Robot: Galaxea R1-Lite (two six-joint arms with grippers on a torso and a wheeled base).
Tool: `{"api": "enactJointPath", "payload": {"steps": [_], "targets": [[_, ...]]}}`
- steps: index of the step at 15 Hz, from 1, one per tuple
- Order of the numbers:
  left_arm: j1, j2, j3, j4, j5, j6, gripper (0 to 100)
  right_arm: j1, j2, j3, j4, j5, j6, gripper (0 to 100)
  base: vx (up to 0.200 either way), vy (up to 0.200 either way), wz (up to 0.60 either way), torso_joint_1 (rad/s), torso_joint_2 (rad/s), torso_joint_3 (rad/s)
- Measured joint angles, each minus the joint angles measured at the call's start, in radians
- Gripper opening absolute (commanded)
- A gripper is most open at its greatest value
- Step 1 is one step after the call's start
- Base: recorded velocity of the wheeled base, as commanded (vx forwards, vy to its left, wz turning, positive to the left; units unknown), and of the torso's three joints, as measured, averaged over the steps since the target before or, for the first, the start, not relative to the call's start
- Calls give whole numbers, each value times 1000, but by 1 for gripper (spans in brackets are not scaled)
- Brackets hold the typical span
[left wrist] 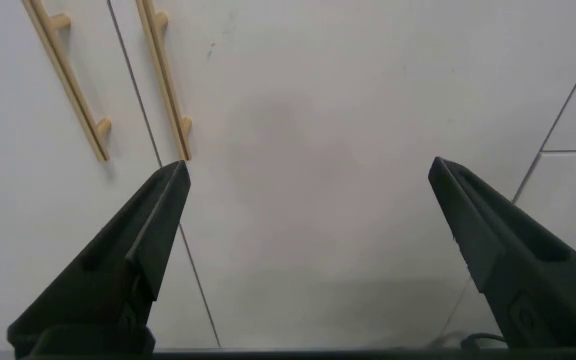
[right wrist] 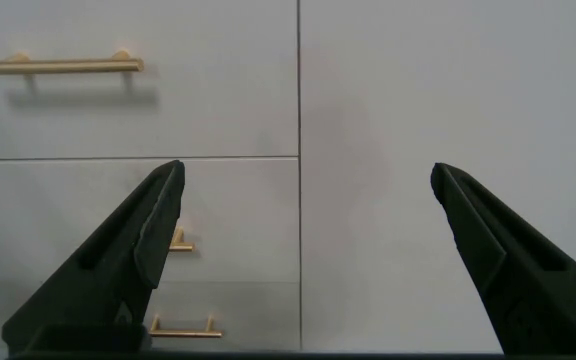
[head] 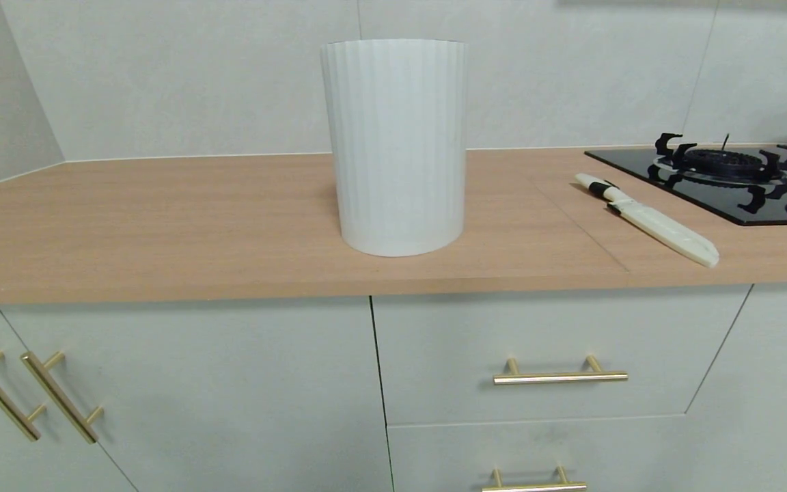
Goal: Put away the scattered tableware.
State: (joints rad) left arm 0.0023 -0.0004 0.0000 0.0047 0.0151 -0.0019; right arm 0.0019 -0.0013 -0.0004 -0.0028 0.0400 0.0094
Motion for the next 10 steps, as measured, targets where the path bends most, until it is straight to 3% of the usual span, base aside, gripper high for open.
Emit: {"api": "enactJointPath", "payload": {"steps": [10], "targets": [[0,0,0,-1,0,-1,100,1,0,0,0,0,0,100,0,0,0,0,0,0]]}}
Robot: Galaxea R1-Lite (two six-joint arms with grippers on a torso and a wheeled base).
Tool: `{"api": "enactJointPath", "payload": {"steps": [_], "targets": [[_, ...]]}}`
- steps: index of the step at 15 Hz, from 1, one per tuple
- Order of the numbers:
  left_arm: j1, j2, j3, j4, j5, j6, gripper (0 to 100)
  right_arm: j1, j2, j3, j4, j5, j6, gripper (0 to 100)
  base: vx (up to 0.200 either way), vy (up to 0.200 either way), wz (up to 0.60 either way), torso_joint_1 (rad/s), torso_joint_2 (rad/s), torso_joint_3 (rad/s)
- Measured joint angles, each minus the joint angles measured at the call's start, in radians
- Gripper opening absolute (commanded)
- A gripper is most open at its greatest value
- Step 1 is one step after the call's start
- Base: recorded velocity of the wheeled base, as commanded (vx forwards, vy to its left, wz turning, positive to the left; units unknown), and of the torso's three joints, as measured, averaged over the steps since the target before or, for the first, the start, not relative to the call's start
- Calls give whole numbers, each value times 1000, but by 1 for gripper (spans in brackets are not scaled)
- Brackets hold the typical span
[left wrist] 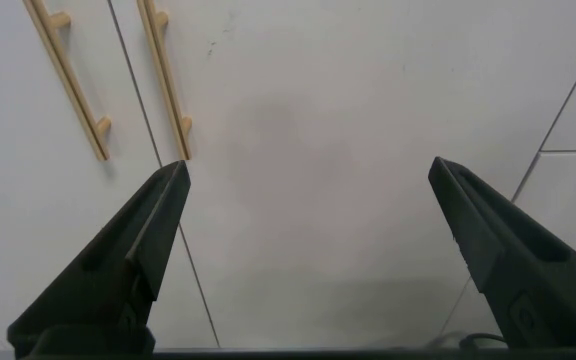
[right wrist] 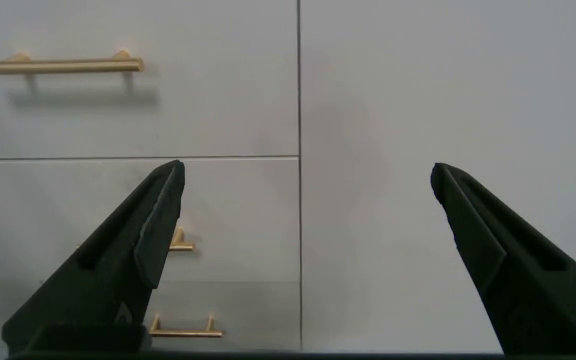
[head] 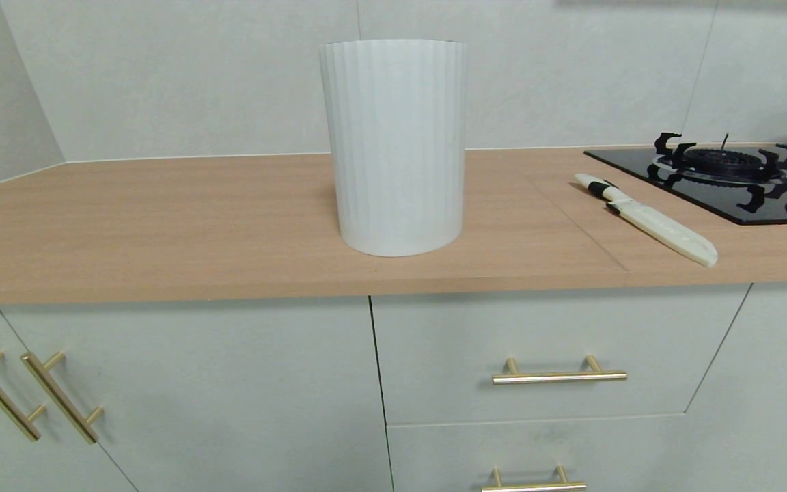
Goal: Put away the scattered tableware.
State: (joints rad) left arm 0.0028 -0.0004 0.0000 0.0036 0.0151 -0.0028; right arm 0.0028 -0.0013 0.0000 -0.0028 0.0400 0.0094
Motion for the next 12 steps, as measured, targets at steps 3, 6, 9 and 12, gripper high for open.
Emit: {"api": "enactJointPath", "payload": {"steps": [3,6,9,12], "targets": [[0,0,0,0,0,0,100,0,0,0,0,0,0,100,0,0,0,29,-124,-102],[0,0,0,0,0,0,100,0,0,0,0,0,0,100,0,0,0,100,-268,-294],[0,0,0,0,0,0,100,0,0,0,0,0,-1,100,0,0,0,131,-544,-303],[0,0,0,0,0,1,100,0,0,0,0,0,0,100,0,0,0,163,-463,-287]]}}
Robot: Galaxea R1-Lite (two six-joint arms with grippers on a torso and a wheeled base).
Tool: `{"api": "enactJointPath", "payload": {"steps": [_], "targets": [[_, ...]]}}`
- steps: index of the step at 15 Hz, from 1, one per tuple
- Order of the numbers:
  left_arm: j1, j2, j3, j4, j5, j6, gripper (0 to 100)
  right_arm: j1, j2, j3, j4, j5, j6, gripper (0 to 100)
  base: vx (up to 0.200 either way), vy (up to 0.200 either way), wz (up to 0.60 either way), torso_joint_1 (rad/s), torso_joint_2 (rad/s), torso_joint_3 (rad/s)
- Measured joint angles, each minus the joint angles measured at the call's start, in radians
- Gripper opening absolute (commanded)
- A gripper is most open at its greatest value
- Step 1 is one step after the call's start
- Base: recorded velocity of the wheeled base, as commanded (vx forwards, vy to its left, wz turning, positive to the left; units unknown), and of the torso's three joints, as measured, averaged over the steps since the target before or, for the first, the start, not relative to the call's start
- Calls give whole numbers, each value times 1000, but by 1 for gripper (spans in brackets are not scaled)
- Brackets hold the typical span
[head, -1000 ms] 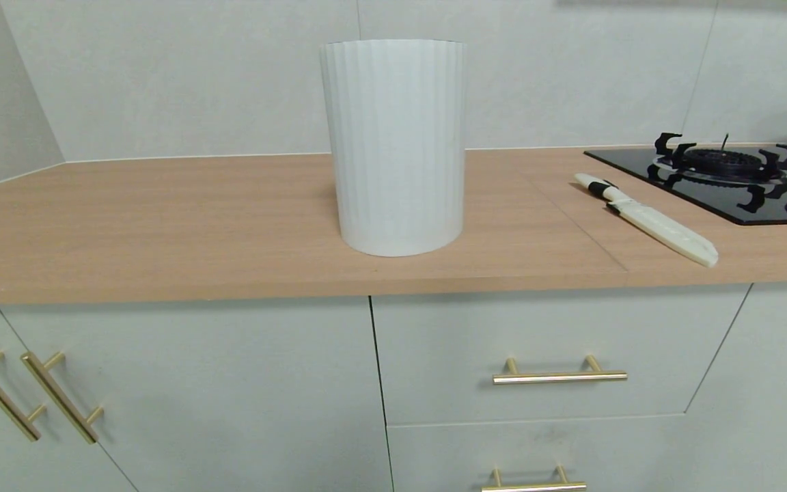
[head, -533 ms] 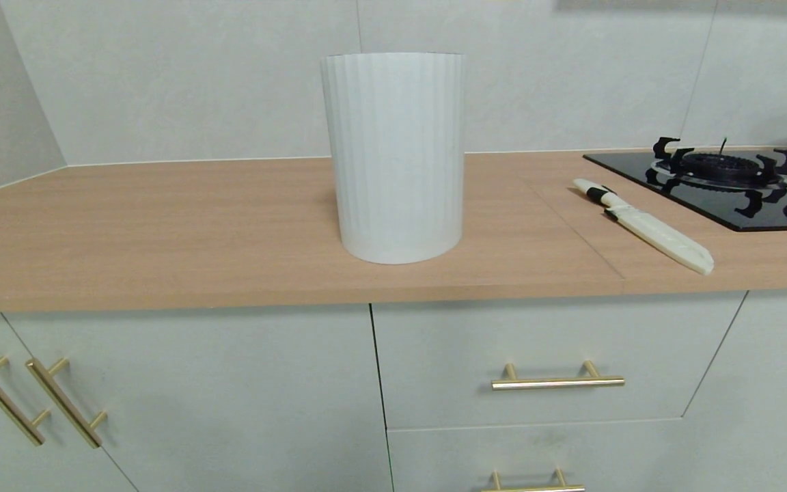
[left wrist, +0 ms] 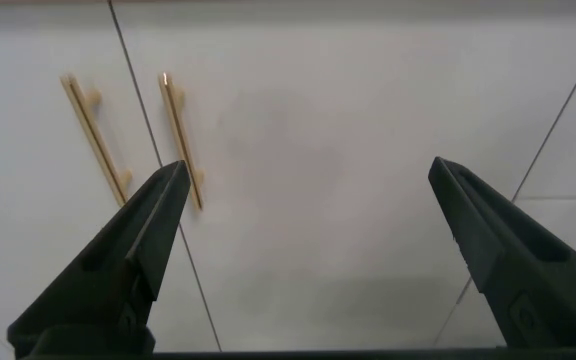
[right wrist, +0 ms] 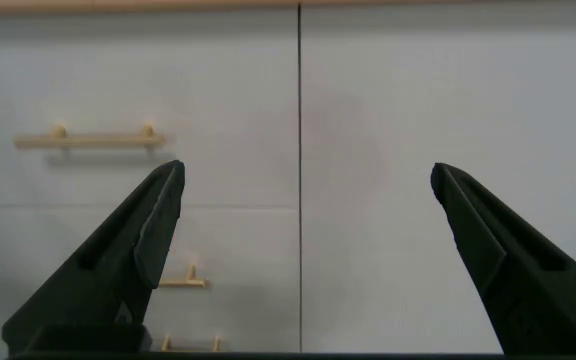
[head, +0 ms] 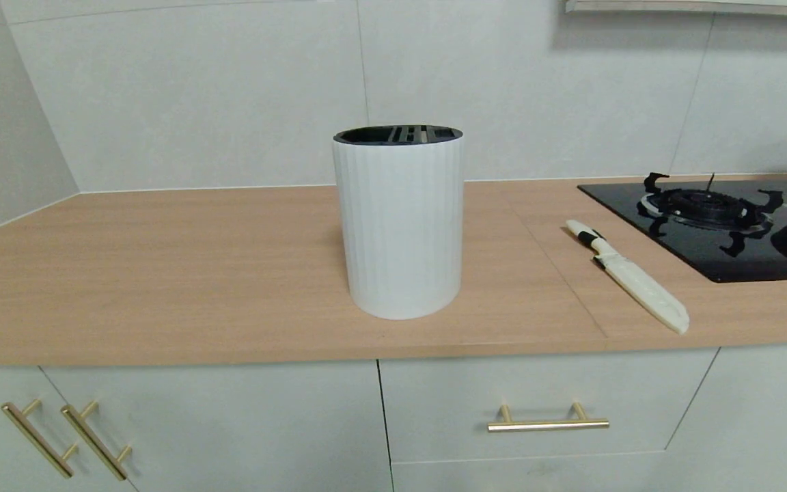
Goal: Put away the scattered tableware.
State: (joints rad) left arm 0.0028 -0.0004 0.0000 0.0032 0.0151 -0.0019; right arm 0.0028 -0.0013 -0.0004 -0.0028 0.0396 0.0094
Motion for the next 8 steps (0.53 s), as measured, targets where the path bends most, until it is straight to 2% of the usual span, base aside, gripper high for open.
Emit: {"api": "enactJointPath", "payload": {"steps": [8], "targets": [[0,0,0,0,0,0,100,0,0,0,0,0,0,100,0,0,0,190,-472,-290]]}}
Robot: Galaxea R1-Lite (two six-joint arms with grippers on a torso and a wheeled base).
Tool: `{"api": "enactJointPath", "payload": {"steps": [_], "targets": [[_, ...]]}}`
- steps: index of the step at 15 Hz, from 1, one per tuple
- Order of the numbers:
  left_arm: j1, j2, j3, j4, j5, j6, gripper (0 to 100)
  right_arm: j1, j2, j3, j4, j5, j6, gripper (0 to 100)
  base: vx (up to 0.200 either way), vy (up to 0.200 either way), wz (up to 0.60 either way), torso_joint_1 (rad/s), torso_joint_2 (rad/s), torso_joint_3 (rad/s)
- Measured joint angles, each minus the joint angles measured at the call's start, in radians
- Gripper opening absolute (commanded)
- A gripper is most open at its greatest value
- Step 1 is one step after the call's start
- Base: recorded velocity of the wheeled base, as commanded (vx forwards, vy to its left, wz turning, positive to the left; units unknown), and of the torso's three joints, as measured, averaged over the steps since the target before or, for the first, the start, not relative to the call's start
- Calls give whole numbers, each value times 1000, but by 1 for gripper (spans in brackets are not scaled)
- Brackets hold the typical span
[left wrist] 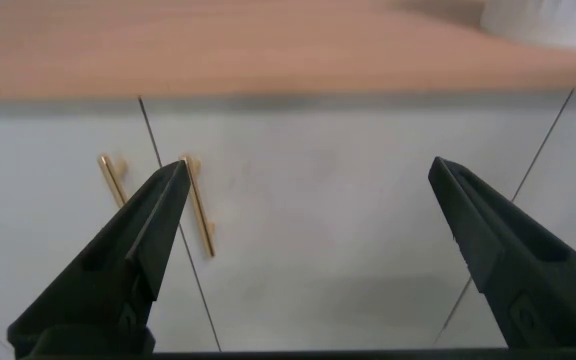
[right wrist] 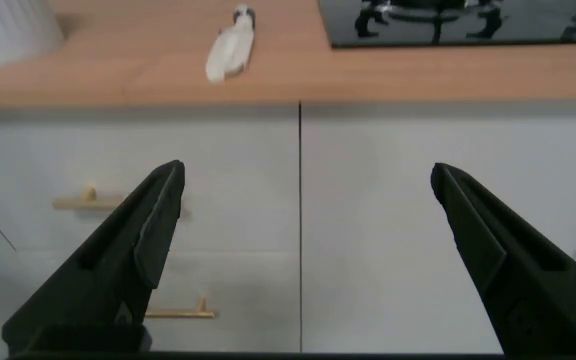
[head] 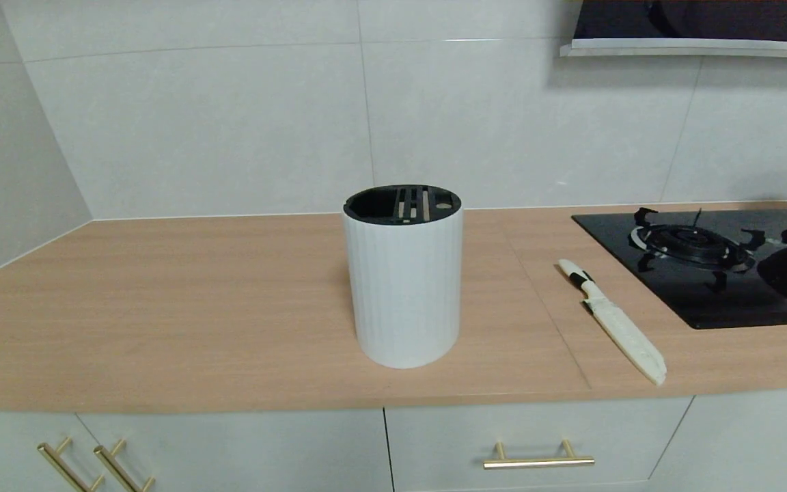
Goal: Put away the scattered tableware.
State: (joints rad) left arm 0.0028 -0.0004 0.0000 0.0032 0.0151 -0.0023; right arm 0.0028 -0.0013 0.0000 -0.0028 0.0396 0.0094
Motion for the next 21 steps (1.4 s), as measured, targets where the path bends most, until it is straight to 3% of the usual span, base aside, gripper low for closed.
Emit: {"api": "enactJointPath", "payload": {"steps": [21], "targets": [[0,0,0,0,0,0,100,0,0,0,0,0,0,100,0,0,0,237,-512,-277]]}}
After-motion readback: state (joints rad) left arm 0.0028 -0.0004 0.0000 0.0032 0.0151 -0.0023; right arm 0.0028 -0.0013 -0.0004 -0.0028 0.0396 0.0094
